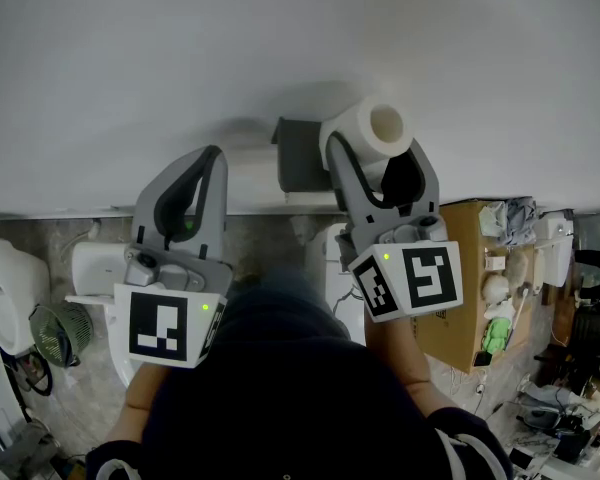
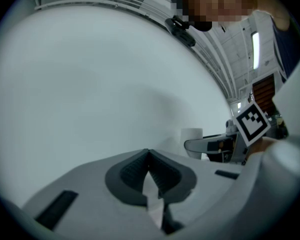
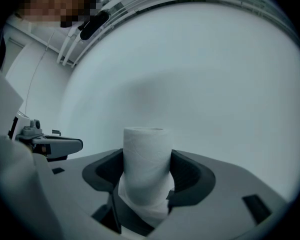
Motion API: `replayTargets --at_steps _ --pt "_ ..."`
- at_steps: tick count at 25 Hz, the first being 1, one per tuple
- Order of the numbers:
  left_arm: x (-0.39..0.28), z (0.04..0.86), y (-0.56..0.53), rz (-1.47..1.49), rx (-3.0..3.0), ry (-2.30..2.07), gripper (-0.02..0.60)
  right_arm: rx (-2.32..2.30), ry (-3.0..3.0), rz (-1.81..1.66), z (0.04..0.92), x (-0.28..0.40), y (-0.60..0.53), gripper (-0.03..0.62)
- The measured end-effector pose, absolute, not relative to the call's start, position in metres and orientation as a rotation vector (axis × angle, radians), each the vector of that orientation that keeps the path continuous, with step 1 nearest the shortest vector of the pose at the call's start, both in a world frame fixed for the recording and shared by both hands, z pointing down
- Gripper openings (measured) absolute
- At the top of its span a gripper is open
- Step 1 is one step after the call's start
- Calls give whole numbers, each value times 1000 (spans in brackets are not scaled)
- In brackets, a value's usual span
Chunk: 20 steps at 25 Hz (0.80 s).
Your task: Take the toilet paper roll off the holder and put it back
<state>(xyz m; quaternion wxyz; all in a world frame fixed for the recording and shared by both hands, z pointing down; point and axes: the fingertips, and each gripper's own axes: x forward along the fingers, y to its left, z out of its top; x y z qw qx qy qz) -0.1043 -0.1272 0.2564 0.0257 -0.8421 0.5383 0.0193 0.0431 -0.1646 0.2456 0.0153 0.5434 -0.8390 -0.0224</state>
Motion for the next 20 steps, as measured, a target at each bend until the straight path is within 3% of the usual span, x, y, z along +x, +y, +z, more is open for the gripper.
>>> replayTargets --at_steps 20 --pt "-103 256 -127 58 -2609 1663 2 1624 -2556 -121 252 35 -165 298"
